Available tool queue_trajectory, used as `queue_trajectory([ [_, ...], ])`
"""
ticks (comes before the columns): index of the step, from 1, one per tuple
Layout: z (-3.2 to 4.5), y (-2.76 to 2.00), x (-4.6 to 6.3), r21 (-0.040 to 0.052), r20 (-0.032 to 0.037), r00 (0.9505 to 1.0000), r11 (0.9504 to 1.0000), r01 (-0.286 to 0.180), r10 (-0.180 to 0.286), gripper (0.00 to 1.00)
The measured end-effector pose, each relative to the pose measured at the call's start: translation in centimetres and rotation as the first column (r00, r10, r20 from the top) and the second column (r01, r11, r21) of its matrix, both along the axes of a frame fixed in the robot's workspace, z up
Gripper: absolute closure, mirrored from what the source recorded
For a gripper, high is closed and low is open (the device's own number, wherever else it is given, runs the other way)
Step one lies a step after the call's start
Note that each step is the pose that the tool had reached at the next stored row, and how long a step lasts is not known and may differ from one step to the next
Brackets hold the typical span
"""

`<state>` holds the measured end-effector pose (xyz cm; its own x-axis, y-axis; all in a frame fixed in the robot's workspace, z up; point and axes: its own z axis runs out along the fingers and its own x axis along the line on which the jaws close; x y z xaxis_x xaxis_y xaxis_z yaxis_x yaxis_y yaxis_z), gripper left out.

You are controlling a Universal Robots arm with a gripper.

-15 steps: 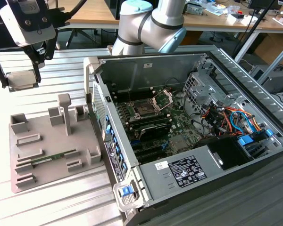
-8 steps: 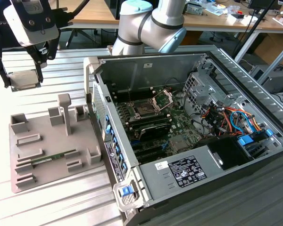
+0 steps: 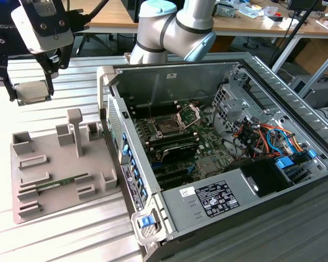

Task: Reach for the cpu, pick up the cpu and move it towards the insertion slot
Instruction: 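Pick up the cpu and move it towards the insertion slot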

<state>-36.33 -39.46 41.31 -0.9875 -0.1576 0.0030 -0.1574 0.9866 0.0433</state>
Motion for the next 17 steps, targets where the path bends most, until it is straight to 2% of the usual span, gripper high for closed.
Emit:
queue_trajectory([
  [17, 0.0, 0.0, 1.2, 0.0, 0.0001, 1.0, 1.0, 0.0, 0.0, 0.45],
])
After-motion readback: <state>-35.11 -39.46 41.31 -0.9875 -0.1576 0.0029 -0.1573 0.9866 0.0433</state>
